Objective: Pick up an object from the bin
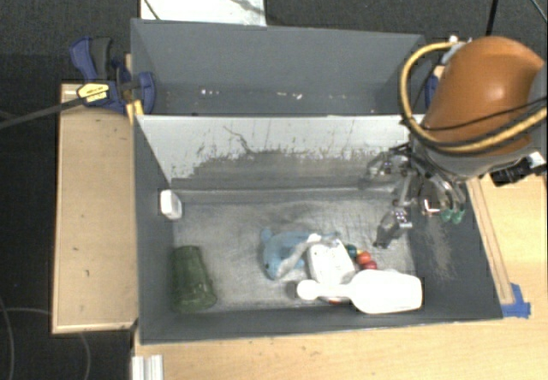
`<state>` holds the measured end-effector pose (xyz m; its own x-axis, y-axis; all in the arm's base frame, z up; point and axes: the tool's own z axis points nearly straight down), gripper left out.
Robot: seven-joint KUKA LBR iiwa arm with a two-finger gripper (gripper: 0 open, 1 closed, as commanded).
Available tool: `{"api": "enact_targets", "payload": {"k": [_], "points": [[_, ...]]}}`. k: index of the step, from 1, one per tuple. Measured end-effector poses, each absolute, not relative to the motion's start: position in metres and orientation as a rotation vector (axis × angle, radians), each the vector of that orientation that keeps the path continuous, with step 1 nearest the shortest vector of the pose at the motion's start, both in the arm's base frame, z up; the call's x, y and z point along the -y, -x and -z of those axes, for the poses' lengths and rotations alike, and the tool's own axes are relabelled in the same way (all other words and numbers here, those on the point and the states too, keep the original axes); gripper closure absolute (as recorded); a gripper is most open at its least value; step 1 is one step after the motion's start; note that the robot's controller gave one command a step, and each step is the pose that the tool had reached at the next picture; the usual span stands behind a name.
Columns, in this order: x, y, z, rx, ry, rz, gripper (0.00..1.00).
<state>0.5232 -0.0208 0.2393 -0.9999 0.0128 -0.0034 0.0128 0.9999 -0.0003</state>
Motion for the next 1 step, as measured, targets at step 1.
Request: {"api": "enact_targets", "payload": {"k": [1], "points": [[0.0208, -0.5233, -0.2393, -3.138, -0.019, 0.001, 1.0]]}}
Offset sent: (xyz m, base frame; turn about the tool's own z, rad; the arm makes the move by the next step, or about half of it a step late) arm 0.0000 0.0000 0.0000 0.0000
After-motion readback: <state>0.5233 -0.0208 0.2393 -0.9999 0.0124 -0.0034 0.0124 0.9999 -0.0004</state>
